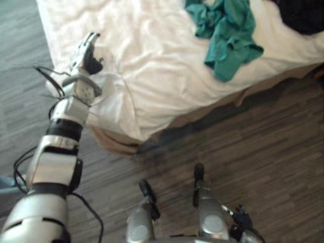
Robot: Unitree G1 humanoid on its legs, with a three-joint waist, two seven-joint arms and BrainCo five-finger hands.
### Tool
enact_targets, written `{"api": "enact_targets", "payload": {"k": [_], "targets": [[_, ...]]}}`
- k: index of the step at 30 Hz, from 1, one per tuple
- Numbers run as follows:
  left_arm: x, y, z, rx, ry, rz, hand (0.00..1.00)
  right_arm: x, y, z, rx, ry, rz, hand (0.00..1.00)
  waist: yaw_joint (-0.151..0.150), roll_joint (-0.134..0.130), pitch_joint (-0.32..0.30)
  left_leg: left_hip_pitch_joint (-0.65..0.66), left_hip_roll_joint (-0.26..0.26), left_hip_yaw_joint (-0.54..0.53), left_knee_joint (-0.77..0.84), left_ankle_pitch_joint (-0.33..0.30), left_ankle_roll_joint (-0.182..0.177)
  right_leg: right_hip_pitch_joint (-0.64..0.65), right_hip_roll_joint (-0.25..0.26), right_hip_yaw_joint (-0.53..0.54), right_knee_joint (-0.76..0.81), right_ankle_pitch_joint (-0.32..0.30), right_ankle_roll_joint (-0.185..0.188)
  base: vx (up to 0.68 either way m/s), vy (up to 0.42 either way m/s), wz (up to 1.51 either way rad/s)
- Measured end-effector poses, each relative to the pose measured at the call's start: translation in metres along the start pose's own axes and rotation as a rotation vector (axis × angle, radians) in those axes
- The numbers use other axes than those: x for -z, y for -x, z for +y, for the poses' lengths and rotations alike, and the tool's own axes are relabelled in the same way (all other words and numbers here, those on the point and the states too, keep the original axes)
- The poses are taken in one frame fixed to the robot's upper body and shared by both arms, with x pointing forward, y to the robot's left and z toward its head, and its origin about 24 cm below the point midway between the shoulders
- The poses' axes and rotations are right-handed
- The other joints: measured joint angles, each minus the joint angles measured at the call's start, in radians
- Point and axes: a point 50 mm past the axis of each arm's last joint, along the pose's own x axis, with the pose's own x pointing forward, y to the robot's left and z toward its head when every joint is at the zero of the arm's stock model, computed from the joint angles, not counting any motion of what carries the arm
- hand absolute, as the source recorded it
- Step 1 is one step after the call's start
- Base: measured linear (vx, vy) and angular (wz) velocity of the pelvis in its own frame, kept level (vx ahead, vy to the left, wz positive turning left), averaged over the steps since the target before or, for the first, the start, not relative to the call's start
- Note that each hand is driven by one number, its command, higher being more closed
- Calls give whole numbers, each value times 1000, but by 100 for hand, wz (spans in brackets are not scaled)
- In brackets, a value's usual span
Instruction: Tidy the bed and pick cloth on bed and put in laundry
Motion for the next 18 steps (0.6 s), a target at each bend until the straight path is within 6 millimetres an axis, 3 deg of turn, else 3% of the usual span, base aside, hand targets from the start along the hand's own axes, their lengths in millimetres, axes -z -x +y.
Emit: {"api": "enact_targets", "payload": {"k": [3, 6, 7, 10, 13, 18], "targets": [[-2, -10, 20, -42, -23, 16, 0, -6, -1, 7, -19, -16, -23, 0, -3, -15, 30, -43, 0, 1, -7, 12, 1, -42, 1, -1, -6, 9, -6, 0, 0, 0], [0, -12, 25, -49, -25, 34, 0, -8, -2, 12, -35, -14, -31, 0, -4, -30, 43, -64, -1, 2, -11, 19, -1, -58, 2, -3, -18, 15, -9, 34, -6, 3], [2, -12, 23, -40, -29, 45, 100, -9, -2, 14, -41, -10, -35, 0, -3, -33, 49, -68, -1, 3, -11, 19, -1, -58, 3, -1, -27, 21, -10, 41, -4, 2], [1, -13, 25, -38, -59, 31, 100, -9, -2, 15, -47, -1, -41, 0, -1, -34, 52, -87, -2, 2, -10, 20, -1, -60, 3, -2, -55, 35, -10, 23, -1, 5], [1, -16, 43, -89, -87, 29, 100, -10, -2, 15, -51, -2, -48, 0, -1, -35, 52, -104, -2, 3, -10, 20, -1, -76, 3, -2, -58, 37, -10, 4, 0, 1], [4, -16, 48, -104, -78, 39, 100, -11, -2, 16, -62, 19, -52, 0, -1, -35, 52, -106, -1, 7, -10, 20, -1, -71, 5, -1, -75, 50, -10, 0, -1, -1]]}}
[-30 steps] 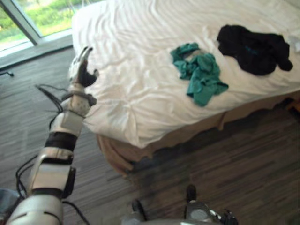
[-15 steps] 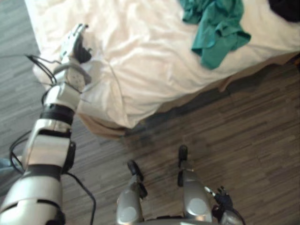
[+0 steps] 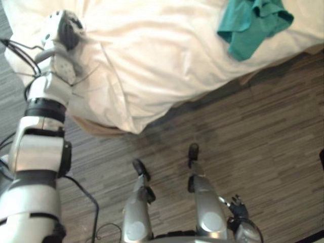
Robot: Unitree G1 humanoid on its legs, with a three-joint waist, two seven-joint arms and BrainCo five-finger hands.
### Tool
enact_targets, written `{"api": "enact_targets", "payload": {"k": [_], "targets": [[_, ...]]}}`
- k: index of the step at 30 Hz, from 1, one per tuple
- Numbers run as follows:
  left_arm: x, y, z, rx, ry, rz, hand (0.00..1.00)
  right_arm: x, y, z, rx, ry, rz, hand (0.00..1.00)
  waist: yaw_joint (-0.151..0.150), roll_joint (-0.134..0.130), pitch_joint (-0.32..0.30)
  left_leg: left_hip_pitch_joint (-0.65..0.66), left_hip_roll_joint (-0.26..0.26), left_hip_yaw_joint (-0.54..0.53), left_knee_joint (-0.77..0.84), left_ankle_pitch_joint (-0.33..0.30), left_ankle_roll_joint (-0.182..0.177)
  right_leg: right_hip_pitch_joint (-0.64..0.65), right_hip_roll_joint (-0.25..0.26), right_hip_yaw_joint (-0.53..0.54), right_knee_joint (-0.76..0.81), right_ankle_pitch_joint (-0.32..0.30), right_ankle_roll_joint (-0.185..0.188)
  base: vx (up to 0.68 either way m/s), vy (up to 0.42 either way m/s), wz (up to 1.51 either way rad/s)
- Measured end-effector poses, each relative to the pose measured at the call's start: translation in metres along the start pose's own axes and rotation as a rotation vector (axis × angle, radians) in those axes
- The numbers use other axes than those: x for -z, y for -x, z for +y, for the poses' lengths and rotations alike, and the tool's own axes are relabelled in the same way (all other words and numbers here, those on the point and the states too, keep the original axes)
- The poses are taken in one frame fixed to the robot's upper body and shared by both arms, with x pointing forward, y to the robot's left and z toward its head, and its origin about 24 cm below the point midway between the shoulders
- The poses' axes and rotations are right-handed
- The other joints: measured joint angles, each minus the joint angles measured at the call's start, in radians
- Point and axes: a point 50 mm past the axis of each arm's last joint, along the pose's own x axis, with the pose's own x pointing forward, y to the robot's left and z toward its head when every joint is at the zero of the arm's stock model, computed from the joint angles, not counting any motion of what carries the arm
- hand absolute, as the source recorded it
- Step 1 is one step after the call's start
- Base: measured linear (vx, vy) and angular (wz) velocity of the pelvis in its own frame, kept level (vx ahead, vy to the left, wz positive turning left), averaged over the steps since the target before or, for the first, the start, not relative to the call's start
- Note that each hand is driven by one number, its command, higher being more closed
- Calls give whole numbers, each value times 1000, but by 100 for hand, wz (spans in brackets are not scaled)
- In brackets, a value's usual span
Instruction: Tidy the bed and pick cloth on bed and put in laundry
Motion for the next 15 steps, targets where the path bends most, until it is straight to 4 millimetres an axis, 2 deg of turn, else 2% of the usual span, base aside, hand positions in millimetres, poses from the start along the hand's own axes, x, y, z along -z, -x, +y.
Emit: {"api": "enact_targets", "payload": {"k": [4, 7, 9, 10, 12, 13, 14, 15], "targets": [[11, 12, -20, 81, -15, 5, 100, 1, 0, -1, 2, 18, 6, 0, 1, 0, 0, 37, 0, -1, 1, 0, 0, 39, -2, -3, -1, 0, 0, 0, 0, 0], [25, 39, -49, 186, -34, -22, 100, 5, 2, -3, 15, 34, 27, 0, 5, 4, -2, 92, -1, -9, 1, 0, 0, 114, -3, -19, -20, -1, 1, 13, 0, 12], [43, 72, -76, 282, -32, -31, 100, 8, 3, -10, 35, 56, 39, 0, 23, 12, -10, 126, -2, -22, 2, 0, 0, 158, -3, -39, -24, -1, 1, -7, -2, 14], [47, 80, -82, 308, -31, -28, 100, 8, 3, -13, 43, 58, 41, 0, 29, 17, -15, 128, -2, -25, 2, 0, 0, 162, -3, -45, -25, -1, 1, -31, 4, 18], [72, 111, -99, 397, -17, 34, 100, 8, 3, -20, 57, 81, 50, 0, 34, 33, -35, 132, -4, -47, 2, 0, 0, 185, -4, -62, -34, -1, 1, -26, 4, 25], [94, 135, -109, 463, -16, 105, 100, 10, 3, -24, 68, 96, 64, 0, 36, 39, -46, 145, -3, -57, 1, 0, 0, 205, -3, -74, -35, -5, 5, -31, 2, 25], [113, 160, -117, 522, -13, 180, 0, 13, 4, -27, 75, 100, 80, 0, 43, 45, -62, 159, -2, -63, 1, 0, 0, 224, -2, -86, -37, -8, 6, -37, 1, 20], [122, 177, -124, 565, -5, 224, 0, 17, 6, -30, 80, 111, 94, 0, 54, 51, -78, 166, -2, -67, -1, 0, 0, 234, -2, -89, -39, -9, 7, -37, 4, 21]]}}
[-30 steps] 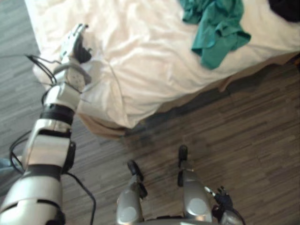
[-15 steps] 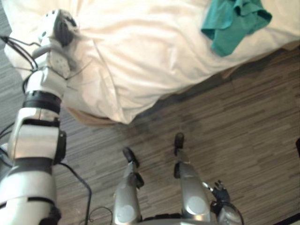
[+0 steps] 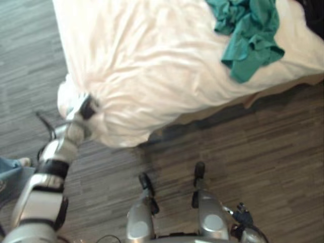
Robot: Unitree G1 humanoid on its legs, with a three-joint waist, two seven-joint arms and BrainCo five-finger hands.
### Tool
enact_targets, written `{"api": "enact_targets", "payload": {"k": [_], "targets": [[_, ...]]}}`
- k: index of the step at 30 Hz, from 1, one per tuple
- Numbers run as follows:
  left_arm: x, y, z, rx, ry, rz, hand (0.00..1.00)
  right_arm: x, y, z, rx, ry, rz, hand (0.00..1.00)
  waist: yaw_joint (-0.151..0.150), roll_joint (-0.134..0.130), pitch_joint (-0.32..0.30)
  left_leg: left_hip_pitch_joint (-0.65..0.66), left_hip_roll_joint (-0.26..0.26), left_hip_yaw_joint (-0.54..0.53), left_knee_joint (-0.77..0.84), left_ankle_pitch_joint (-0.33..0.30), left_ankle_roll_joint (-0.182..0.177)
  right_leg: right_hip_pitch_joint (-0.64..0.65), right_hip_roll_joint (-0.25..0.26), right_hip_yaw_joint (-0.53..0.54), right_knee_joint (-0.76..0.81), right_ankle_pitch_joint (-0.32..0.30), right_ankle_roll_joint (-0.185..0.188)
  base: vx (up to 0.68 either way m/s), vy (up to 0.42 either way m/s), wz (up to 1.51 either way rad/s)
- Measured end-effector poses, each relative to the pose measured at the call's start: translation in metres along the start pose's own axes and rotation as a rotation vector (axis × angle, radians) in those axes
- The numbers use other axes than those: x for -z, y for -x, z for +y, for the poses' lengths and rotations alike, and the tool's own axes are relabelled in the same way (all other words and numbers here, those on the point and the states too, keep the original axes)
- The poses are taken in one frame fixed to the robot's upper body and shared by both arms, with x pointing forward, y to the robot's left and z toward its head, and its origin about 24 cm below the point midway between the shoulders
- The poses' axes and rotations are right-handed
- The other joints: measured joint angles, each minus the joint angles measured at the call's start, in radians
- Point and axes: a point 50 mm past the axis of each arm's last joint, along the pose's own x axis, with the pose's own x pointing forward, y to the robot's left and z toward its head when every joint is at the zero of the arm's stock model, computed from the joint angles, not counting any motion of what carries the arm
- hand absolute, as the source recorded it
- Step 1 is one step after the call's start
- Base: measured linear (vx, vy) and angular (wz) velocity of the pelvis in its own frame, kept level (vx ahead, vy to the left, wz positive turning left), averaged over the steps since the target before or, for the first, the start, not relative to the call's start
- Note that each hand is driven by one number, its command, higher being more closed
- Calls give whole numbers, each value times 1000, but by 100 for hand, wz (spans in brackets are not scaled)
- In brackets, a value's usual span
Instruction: Tidy the bed and pick cloth on bed and put in laundry
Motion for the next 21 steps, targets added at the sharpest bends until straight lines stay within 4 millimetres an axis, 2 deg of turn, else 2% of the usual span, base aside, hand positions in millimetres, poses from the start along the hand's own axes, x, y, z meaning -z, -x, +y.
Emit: {"api": "enact_targets", "payload": {"k": [2, 4, 6, 8, 13, 15, 18, 19, 21], "targets": [[29, 23, -33, 84, 50, 101, 0, 10, 2, -10, 28, 20, 49, 0, 14, 13, -49, 25, -1, -19, -15, 0, 0, 39, 0, -20, -7, -8, 4, -20, 10, 26], [49, 40, -50, 121, 86, 185, 0, 17, 4, -14, 37, 29, 68, 0, 32, 14, -86, 55, -2, -23, -35, 1, -3, 66, 2, -26, -11, -23, 12, -24, 13, 16], [73, 60, -67, 149, 134, 299, 0, 19, 4, -14, 31, 37, 77, 0, 32, 11, -129, 80, -6, -36, -55, 2, -4, 94, 1, -41, -13, -29, 17, -32, 11, 14], [87, 72, -76, 156, 176, 379, 0, 21, 5, -14, 18, 45, 88, 0, 32, 6, -160, 93, -10, -43, -70, 3, -5, 112, 1, -48, -15, -34, 24, -24, 14, 10], [112, 95, -86, 138, 267, 535, 0, 31, 8, -24, 59, 8, 138, 0, 29, 1, -180, 140, -17, -43, -88, 3, -5, 154, 0, -48, -29, -40, 31, 35, 1, -2], [133, 118, -91, 126, 311, 676, 0, 35, 9, -28, 79, -23, 159, 0, 30, 1, -185, 155, -17, -45, -89, 8, -4, 165, 1, -48, -29, -39, 31, 121, -6, 5], [146, 145, -104, 126, 364, 793, 0, 40, 11, -34, 111, -83, 183, 0, 33, 0, -203, 175, -17, -47, -89, 1, -10, 189, 0, -53, -29, -47, 30, 103, -2, 7], [147, 159, -116, 144, 398, 834, 0, 40, 11, -35, 122, -108, 183, 0, 39, 0, -222, 174, -18, -47, -89, 0, -11, 190, 0, -54, -29, -50, 30, 101, 1, 6], [137, 168, -136, 160, 473, 842, 0, 39, 10, -35, 131, -142, 175, 0, 52, -2, -229, 181, -19, -49, -89, 0, -11, 199, -1, -57, -29, -53, 27, 63, -1, 7]]}}
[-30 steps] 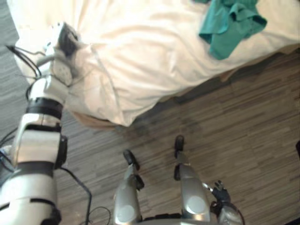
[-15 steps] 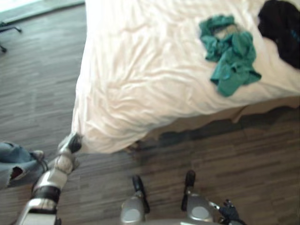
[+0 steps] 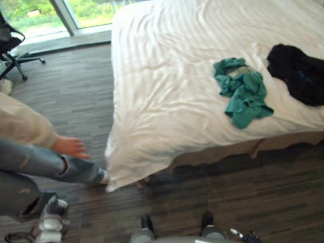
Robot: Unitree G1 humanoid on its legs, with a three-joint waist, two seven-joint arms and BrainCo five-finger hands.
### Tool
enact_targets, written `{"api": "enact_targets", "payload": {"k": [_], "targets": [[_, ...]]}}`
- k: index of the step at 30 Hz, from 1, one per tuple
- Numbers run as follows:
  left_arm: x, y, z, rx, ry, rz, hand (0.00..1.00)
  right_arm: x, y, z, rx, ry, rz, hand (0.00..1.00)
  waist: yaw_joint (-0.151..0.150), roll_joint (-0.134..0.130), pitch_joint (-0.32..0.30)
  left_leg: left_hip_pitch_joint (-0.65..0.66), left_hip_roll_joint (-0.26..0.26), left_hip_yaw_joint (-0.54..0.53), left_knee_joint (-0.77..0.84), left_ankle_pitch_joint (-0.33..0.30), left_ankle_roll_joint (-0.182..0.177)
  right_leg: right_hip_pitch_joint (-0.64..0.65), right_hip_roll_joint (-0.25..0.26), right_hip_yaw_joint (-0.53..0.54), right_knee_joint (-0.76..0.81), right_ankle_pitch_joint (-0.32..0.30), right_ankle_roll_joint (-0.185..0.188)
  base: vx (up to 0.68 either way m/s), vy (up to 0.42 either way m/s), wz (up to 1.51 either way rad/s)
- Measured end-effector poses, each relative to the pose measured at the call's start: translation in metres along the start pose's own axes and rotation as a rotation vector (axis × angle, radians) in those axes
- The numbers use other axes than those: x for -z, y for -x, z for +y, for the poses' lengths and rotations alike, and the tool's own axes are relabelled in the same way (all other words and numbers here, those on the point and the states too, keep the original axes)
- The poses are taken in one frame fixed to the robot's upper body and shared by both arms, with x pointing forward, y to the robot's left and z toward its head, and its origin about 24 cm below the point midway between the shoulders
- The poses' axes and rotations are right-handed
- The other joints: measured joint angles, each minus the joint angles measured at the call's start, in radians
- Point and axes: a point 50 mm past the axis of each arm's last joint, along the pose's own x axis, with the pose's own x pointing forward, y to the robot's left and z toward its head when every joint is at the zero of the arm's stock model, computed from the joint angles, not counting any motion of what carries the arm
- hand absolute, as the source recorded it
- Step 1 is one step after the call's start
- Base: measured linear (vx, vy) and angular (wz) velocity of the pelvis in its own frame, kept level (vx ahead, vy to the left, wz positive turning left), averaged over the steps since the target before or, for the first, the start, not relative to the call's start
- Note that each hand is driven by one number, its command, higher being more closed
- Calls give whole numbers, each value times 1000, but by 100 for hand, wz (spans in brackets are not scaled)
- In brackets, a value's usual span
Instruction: Tidy the bed and pick cloth on bed and put in laundry
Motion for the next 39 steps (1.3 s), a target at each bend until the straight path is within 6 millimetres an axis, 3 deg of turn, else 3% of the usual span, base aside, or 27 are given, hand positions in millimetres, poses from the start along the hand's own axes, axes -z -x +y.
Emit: {"api": "enact_targets", "payload": {"k": [4, 8, 22, 33, 37, 39], "targets": [[5, 21, -63, 141, 160, 13, 0, -3, -1, 0, 9, -45, -4, 0, 7, -8, -11, 16, 0, -18, -1, 0, 0, 27, 0, -18, 2, -9, 4, -25, -8, 12], [9, 29, -82, 178, 215, 38, 0, -3, -1, 0, 8, -45, 3, 0, 4, -13, -32, 20, 1, -17, -1, 0, 1, 27, 0, -17, 3, -13, 1, -64, -4, -3], [18, 29, -83, 159, 214, 73, 0, -6, -2, 8, -15, -18, 3, 0, -10, -23, -44, 34, 0, 1, -6, -11, 0, 31, 0, 7, -2, -11, 10, 0, 2, -3], [25, 26, -72, 121, 278, 107, 0, -10, -3, 11, -23, -19, -7, 0, -23, -24, -49, 62, 0, 5, -3, -16, -5, 58, 0, 7, -4, -12, 10, 11, 1, -1], [11, 19, -53, 44, 348, 50, 0, -7, -2, 10, -21, -8, -4, 0, -22, -19, -61, 59, 0, 2, -8, -18, -3, 58, 1, 4, -14, -15, 6, -66, -4, 0], [-15, 12, -25, -50, 349, -66, 0, -2, -1, 7, -16, 1, 2, 0, -21, -14, -64, 52, 0, -2, -9, -24, -5, 58, 1, 0, -17, -15, 8, -54, -3, 8]]}}
